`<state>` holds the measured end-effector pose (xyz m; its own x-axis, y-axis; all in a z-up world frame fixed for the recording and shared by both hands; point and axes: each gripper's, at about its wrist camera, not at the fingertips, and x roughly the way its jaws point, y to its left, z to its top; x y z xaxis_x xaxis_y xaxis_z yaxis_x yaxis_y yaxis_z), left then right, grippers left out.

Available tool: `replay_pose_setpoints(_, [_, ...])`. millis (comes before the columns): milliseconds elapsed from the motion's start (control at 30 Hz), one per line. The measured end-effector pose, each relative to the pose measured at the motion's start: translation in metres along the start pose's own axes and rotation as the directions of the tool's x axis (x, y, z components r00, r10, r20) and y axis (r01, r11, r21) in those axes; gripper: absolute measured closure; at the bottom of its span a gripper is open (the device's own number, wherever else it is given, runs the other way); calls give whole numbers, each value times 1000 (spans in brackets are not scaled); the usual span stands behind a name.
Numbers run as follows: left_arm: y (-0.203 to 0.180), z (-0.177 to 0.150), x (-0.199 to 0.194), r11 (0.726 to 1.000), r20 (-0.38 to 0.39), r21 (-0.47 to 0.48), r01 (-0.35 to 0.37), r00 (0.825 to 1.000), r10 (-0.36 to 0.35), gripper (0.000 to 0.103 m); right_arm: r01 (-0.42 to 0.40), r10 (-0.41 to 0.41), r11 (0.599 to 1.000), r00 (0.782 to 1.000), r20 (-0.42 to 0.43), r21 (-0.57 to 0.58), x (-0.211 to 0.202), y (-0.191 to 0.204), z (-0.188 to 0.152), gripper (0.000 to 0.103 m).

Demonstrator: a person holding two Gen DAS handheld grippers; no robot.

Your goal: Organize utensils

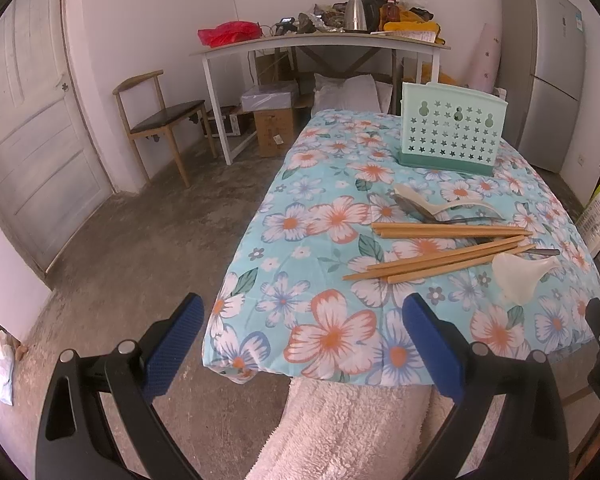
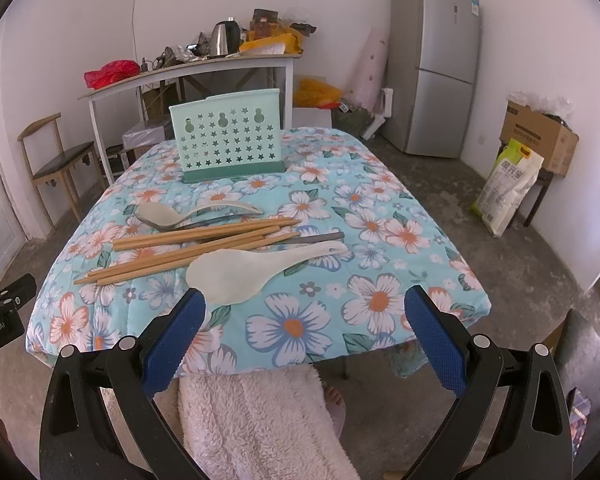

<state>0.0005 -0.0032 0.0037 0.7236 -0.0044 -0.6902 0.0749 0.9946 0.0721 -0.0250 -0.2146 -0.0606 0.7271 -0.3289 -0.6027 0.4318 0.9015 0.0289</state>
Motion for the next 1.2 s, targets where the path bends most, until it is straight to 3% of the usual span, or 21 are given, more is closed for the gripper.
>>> replay_pose_setpoints(1200, [14, 2, 2, 1000, 7, -5, -1, 1000, 1, 6, 1, -1, 1000, 1000, 4, -4, -2, 0, 3, 8])
